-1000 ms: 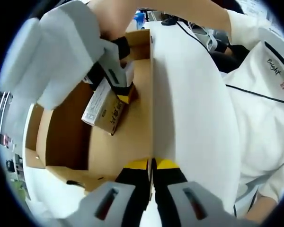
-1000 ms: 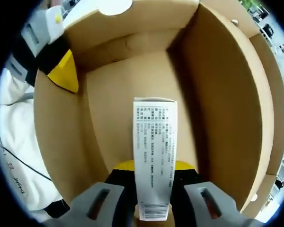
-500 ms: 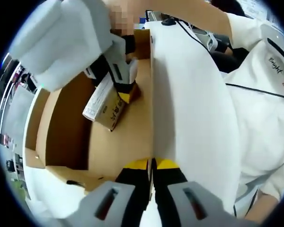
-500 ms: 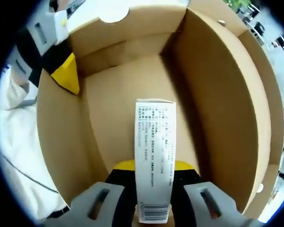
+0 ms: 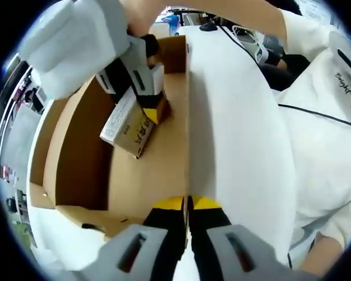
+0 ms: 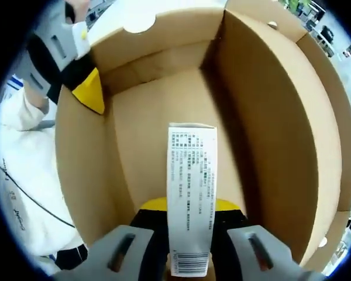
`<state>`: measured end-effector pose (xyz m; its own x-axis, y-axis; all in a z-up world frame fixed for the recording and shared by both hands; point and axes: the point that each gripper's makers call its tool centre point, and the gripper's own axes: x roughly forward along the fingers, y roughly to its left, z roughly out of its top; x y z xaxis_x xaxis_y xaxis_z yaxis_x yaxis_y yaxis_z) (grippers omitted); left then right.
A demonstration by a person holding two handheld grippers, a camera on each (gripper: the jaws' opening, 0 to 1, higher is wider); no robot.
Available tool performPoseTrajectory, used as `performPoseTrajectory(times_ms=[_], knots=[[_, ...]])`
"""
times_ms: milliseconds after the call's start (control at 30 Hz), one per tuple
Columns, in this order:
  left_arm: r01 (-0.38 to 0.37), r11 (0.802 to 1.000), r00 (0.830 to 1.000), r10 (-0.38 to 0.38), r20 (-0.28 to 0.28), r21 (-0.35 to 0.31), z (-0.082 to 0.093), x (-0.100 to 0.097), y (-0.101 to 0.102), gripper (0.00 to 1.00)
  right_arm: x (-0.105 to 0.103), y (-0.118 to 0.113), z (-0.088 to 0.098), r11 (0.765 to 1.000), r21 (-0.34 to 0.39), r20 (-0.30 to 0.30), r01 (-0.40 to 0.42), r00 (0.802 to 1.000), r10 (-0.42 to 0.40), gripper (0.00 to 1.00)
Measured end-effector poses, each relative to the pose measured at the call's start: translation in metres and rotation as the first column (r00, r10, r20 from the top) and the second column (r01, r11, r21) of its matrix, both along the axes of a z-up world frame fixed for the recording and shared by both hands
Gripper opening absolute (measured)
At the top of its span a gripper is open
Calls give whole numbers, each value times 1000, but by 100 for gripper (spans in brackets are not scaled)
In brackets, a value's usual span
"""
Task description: Operate the shoe box by opening the lid, removing the specified soft item, and placing it in the target area until the item is outside and the box remains undamaged.
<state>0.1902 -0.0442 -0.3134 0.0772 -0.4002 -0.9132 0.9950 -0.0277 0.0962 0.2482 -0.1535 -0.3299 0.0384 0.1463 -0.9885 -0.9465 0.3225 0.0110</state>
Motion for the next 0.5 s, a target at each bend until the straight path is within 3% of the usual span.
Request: performPoseTrajectory(times_ms=[133, 167, 233, 267, 333, 367, 433, 500], knots=[[3, 1000, 1000, -3, 6, -5, 1, 0, 0, 2, 1, -3, 19, 999, 7, 41, -43, 998, 42, 22], [4, 1000, 1000, -4, 6, -4, 0, 0, 0, 2, 3, -3, 23, 991, -1, 70, -136, 988, 136, 22], [4, 1000, 1000, -4, 6, -5, 0, 0, 0, 2, 12, -6, 31, 997, -1, 133, -81, 988, 81, 22], [4, 1000, 1000, -4, 6, -6, 0, 0, 0, 2, 10, -7, 33, 998, 2, 118, -59, 991, 58, 22], [3, 1000, 1000, -3, 6, -6, 0, 0, 0, 2, -6, -10, 34, 990, 6, 64, -138, 988, 138, 22], [2, 1000, 1000, -2, 6, -6, 0, 0, 0, 2, -13, -11, 35, 983, 2, 61, -185, 981, 185, 22], [1, 1000, 1000, -1, 5, -4, 0, 0, 0, 2, -11, -11, 37, 953, -6, 105, -302, 948, 301, 22], [0, 1000, 1000, 0, 2, -2, 0, 0, 0, 2, -27, -13, 39, 936, 21, 54, -350, 936, 349, 22]])
